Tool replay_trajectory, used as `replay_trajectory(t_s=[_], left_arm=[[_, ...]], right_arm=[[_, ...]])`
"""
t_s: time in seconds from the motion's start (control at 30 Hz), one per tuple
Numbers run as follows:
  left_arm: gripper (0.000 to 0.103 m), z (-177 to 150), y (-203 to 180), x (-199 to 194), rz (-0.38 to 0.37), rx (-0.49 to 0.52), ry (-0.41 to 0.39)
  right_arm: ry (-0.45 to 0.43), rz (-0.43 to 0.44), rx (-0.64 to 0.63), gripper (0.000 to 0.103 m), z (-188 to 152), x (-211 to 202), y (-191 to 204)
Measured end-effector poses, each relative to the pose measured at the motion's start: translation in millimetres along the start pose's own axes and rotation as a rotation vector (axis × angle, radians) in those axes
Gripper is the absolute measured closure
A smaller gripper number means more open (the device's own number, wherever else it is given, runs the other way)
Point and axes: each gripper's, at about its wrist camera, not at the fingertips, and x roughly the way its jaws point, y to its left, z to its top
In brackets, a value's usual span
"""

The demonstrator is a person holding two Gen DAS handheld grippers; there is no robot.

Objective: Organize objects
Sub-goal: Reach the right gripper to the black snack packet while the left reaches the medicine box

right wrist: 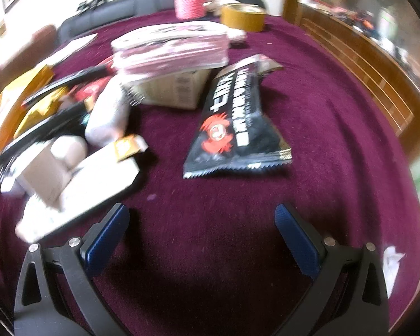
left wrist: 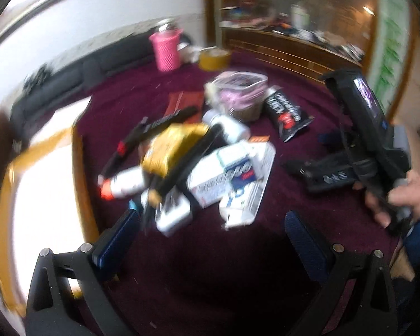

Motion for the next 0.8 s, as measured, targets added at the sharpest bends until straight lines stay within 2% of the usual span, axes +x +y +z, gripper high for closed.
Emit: replay_trajectory(t_s=[0.03,0.1,0.2,0.3,0.5,0.63,0.73,0.77,0.8], left_arm=[[0.002,6,-3,0,-0.009,0.067,-0.003],[0.002,19,-8,2,-0.02,0.205,-0.02],[0.002,39,-11,13,-0.096,0.392,0.0],[0.002,54,-12,37,-0.111,0.501,0.059],[0.002,58,-12,70,-0.176,0.591,0.146],[0.004,62,-13,81,-0.233,0.604,0.164],[0.015,66,-13,93,-0.272,0.591,0.188],[0.023,67,-12,97,-0.287,0.578,0.202],[0.025,67,-12,101,-0.284,0.568,0.207]], right_arm=[[-0.007,0.042,-0.031,0.0,-3,-7,0],[-0.038,0.063,-0.074,0.0,-11,-20,-1],[-0.089,0.095,-0.132,0.0,-20,-36,-7],[-0.101,0.153,-0.146,0.0,-30,-43,-14],[-0.141,0.246,-0.134,0.0,-37,-54,-29],[-0.153,0.296,-0.109,0.0,-39,-60,-36],[-0.146,0.302,-0.097,0.0,-34,-58,-38],[-0.143,0.304,-0.093,0.0,-35,-59,-39],[-0.141,0.305,-0.086,0.0,-35,-59,-41]])
